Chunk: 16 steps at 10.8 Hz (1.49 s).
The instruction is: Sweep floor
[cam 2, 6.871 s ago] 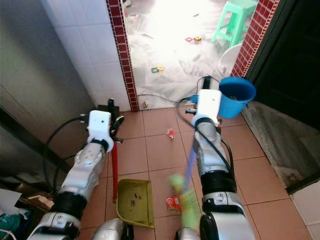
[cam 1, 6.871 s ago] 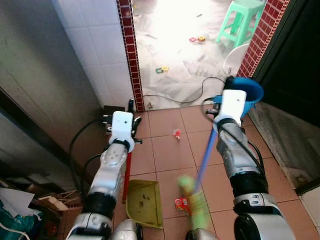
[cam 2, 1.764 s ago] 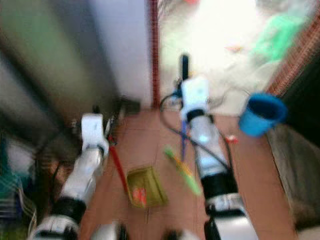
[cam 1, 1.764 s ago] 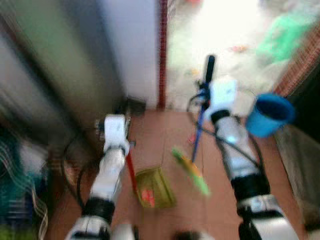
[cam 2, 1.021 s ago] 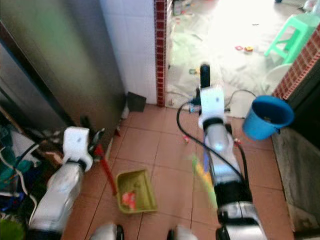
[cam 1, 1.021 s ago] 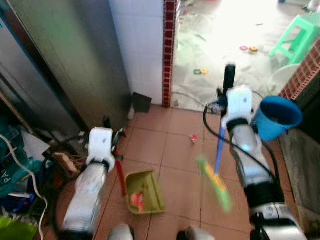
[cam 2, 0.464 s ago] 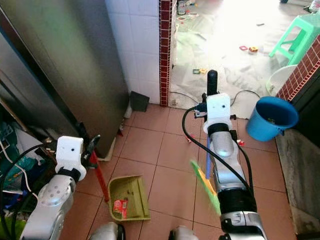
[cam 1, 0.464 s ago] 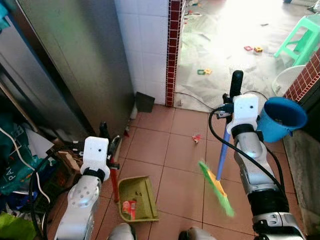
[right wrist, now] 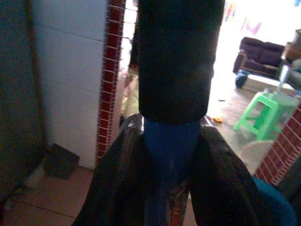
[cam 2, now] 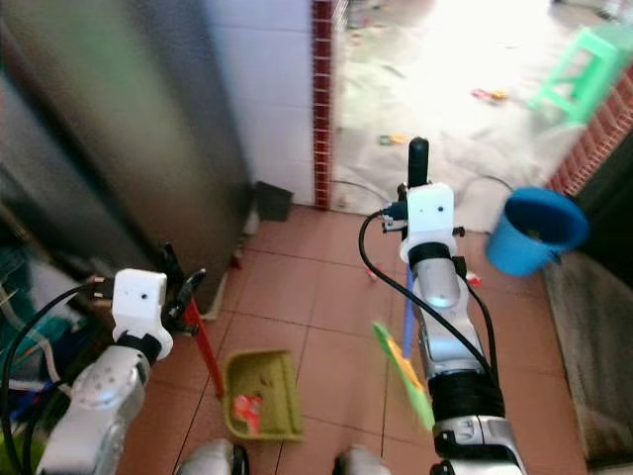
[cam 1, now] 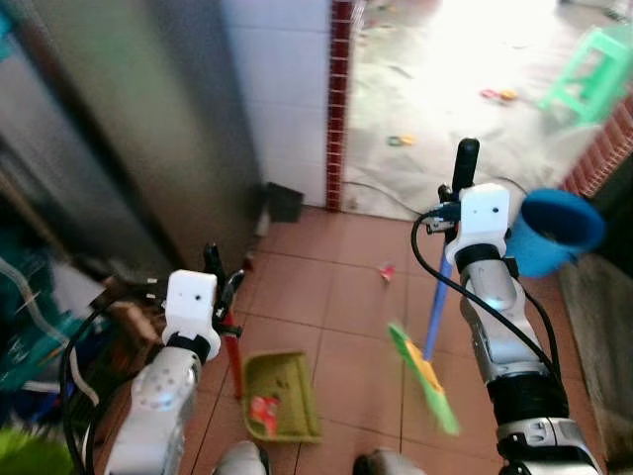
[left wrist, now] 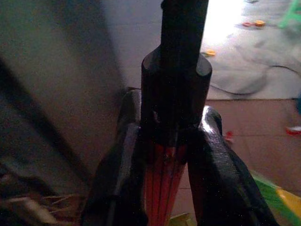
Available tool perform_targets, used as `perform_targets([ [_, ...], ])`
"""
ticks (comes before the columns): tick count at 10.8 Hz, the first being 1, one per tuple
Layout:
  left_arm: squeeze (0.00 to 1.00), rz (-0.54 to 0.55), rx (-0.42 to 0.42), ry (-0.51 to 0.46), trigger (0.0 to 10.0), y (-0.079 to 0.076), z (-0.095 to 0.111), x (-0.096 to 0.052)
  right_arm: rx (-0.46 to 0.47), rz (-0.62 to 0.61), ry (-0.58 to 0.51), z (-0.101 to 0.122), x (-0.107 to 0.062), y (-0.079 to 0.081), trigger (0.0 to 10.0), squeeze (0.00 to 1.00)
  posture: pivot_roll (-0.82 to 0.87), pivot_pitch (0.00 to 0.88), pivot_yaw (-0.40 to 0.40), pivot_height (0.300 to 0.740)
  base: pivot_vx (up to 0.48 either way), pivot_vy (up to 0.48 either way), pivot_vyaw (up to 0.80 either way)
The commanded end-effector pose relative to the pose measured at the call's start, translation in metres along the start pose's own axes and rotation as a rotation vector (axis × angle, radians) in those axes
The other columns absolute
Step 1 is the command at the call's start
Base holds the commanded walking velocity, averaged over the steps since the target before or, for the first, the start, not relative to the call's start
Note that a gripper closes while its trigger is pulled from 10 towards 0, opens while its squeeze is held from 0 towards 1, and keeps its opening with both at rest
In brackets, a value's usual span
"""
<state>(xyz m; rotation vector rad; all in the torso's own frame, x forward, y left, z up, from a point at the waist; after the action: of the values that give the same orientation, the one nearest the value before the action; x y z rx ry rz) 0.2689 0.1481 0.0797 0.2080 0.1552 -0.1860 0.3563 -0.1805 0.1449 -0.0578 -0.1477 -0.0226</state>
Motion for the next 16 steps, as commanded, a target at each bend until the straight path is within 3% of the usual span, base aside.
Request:
perform_targets([
  [1, 0.00, -0.045, -0.037, -0.032, 10.0, -0.006, 0.009, 0.004, -0.003, 0.002, -0.049, 0.014, 0.005, 0.002, 10.0, 0.00, 0.01, 0.053, 0.043, 0.740, 0.000, 0.000, -0.45],
  [3, 0.00, -0.059, -0.047, -0.059, 10.0, -0.009, 0.017, 0.014, 0.008, 0.007, -0.054, 0.017, 0.009, 0.008, 10.0, 0.00, 0.01, 0.056, 0.059, 0.740, 0.000, 0.000, 0.00],
  [5, 0.00, -0.061, -0.060, -0.100, 10.0, -0.015, 0.028, 0.018, 0.004, 0.002, -0.044, 0.014, 0.008, 0.004, 10.0, 0.00, 0.02, 0.064, 0.047, 0.740, 0.000, 0.000, 0.00],
  [9, 0.00, -0.048, -0.015, -0.198, 10.0, -0.005, 0.055, 0.028, 0.005, 0.036, -0.036, 0.017, 0.013, 0.015, 10.0, 0.00, 0.02, 0.071, 0.005, 0.740, 0.000, 0.000, 0.00],
  [13, 0.00, -0.002, -0.083, -0.152, 10.0, -0.001, 0.048, 0.027, 0.024, 0.027, -0.019, 0.011, 0.007, 0.016, 10.0, 0.00, 0.02, 0.081, 0.035, 0.740, 0.000, 0.000, -0.80],
  [16, 0.00, -0.019, -0.095, -0.169, 10.0, -0.005, 0.053, 0.028, 0.024, 0.033, -0.021, 0.013, 0.011, 0.016, 10.0, 0.00, 0.02, 0.086, 0.036, 0.740, 0.000, 0.000, -0.76],
])
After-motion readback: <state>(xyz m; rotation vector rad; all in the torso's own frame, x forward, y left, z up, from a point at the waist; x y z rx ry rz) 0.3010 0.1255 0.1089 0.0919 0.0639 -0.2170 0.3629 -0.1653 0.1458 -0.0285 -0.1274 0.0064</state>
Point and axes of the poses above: a point about 5 cm out from each wrist's last joint towards the gripper, its own x axis pointing out of the wrist towards the gripper, its own z axis along the axis of the wrist's last joint, y = z × x, the point moved 3 cm from there along x, pointing out of the wrist towards the gripper, and after that the axes turned 9 degrees about x, right-handed, at the moved point
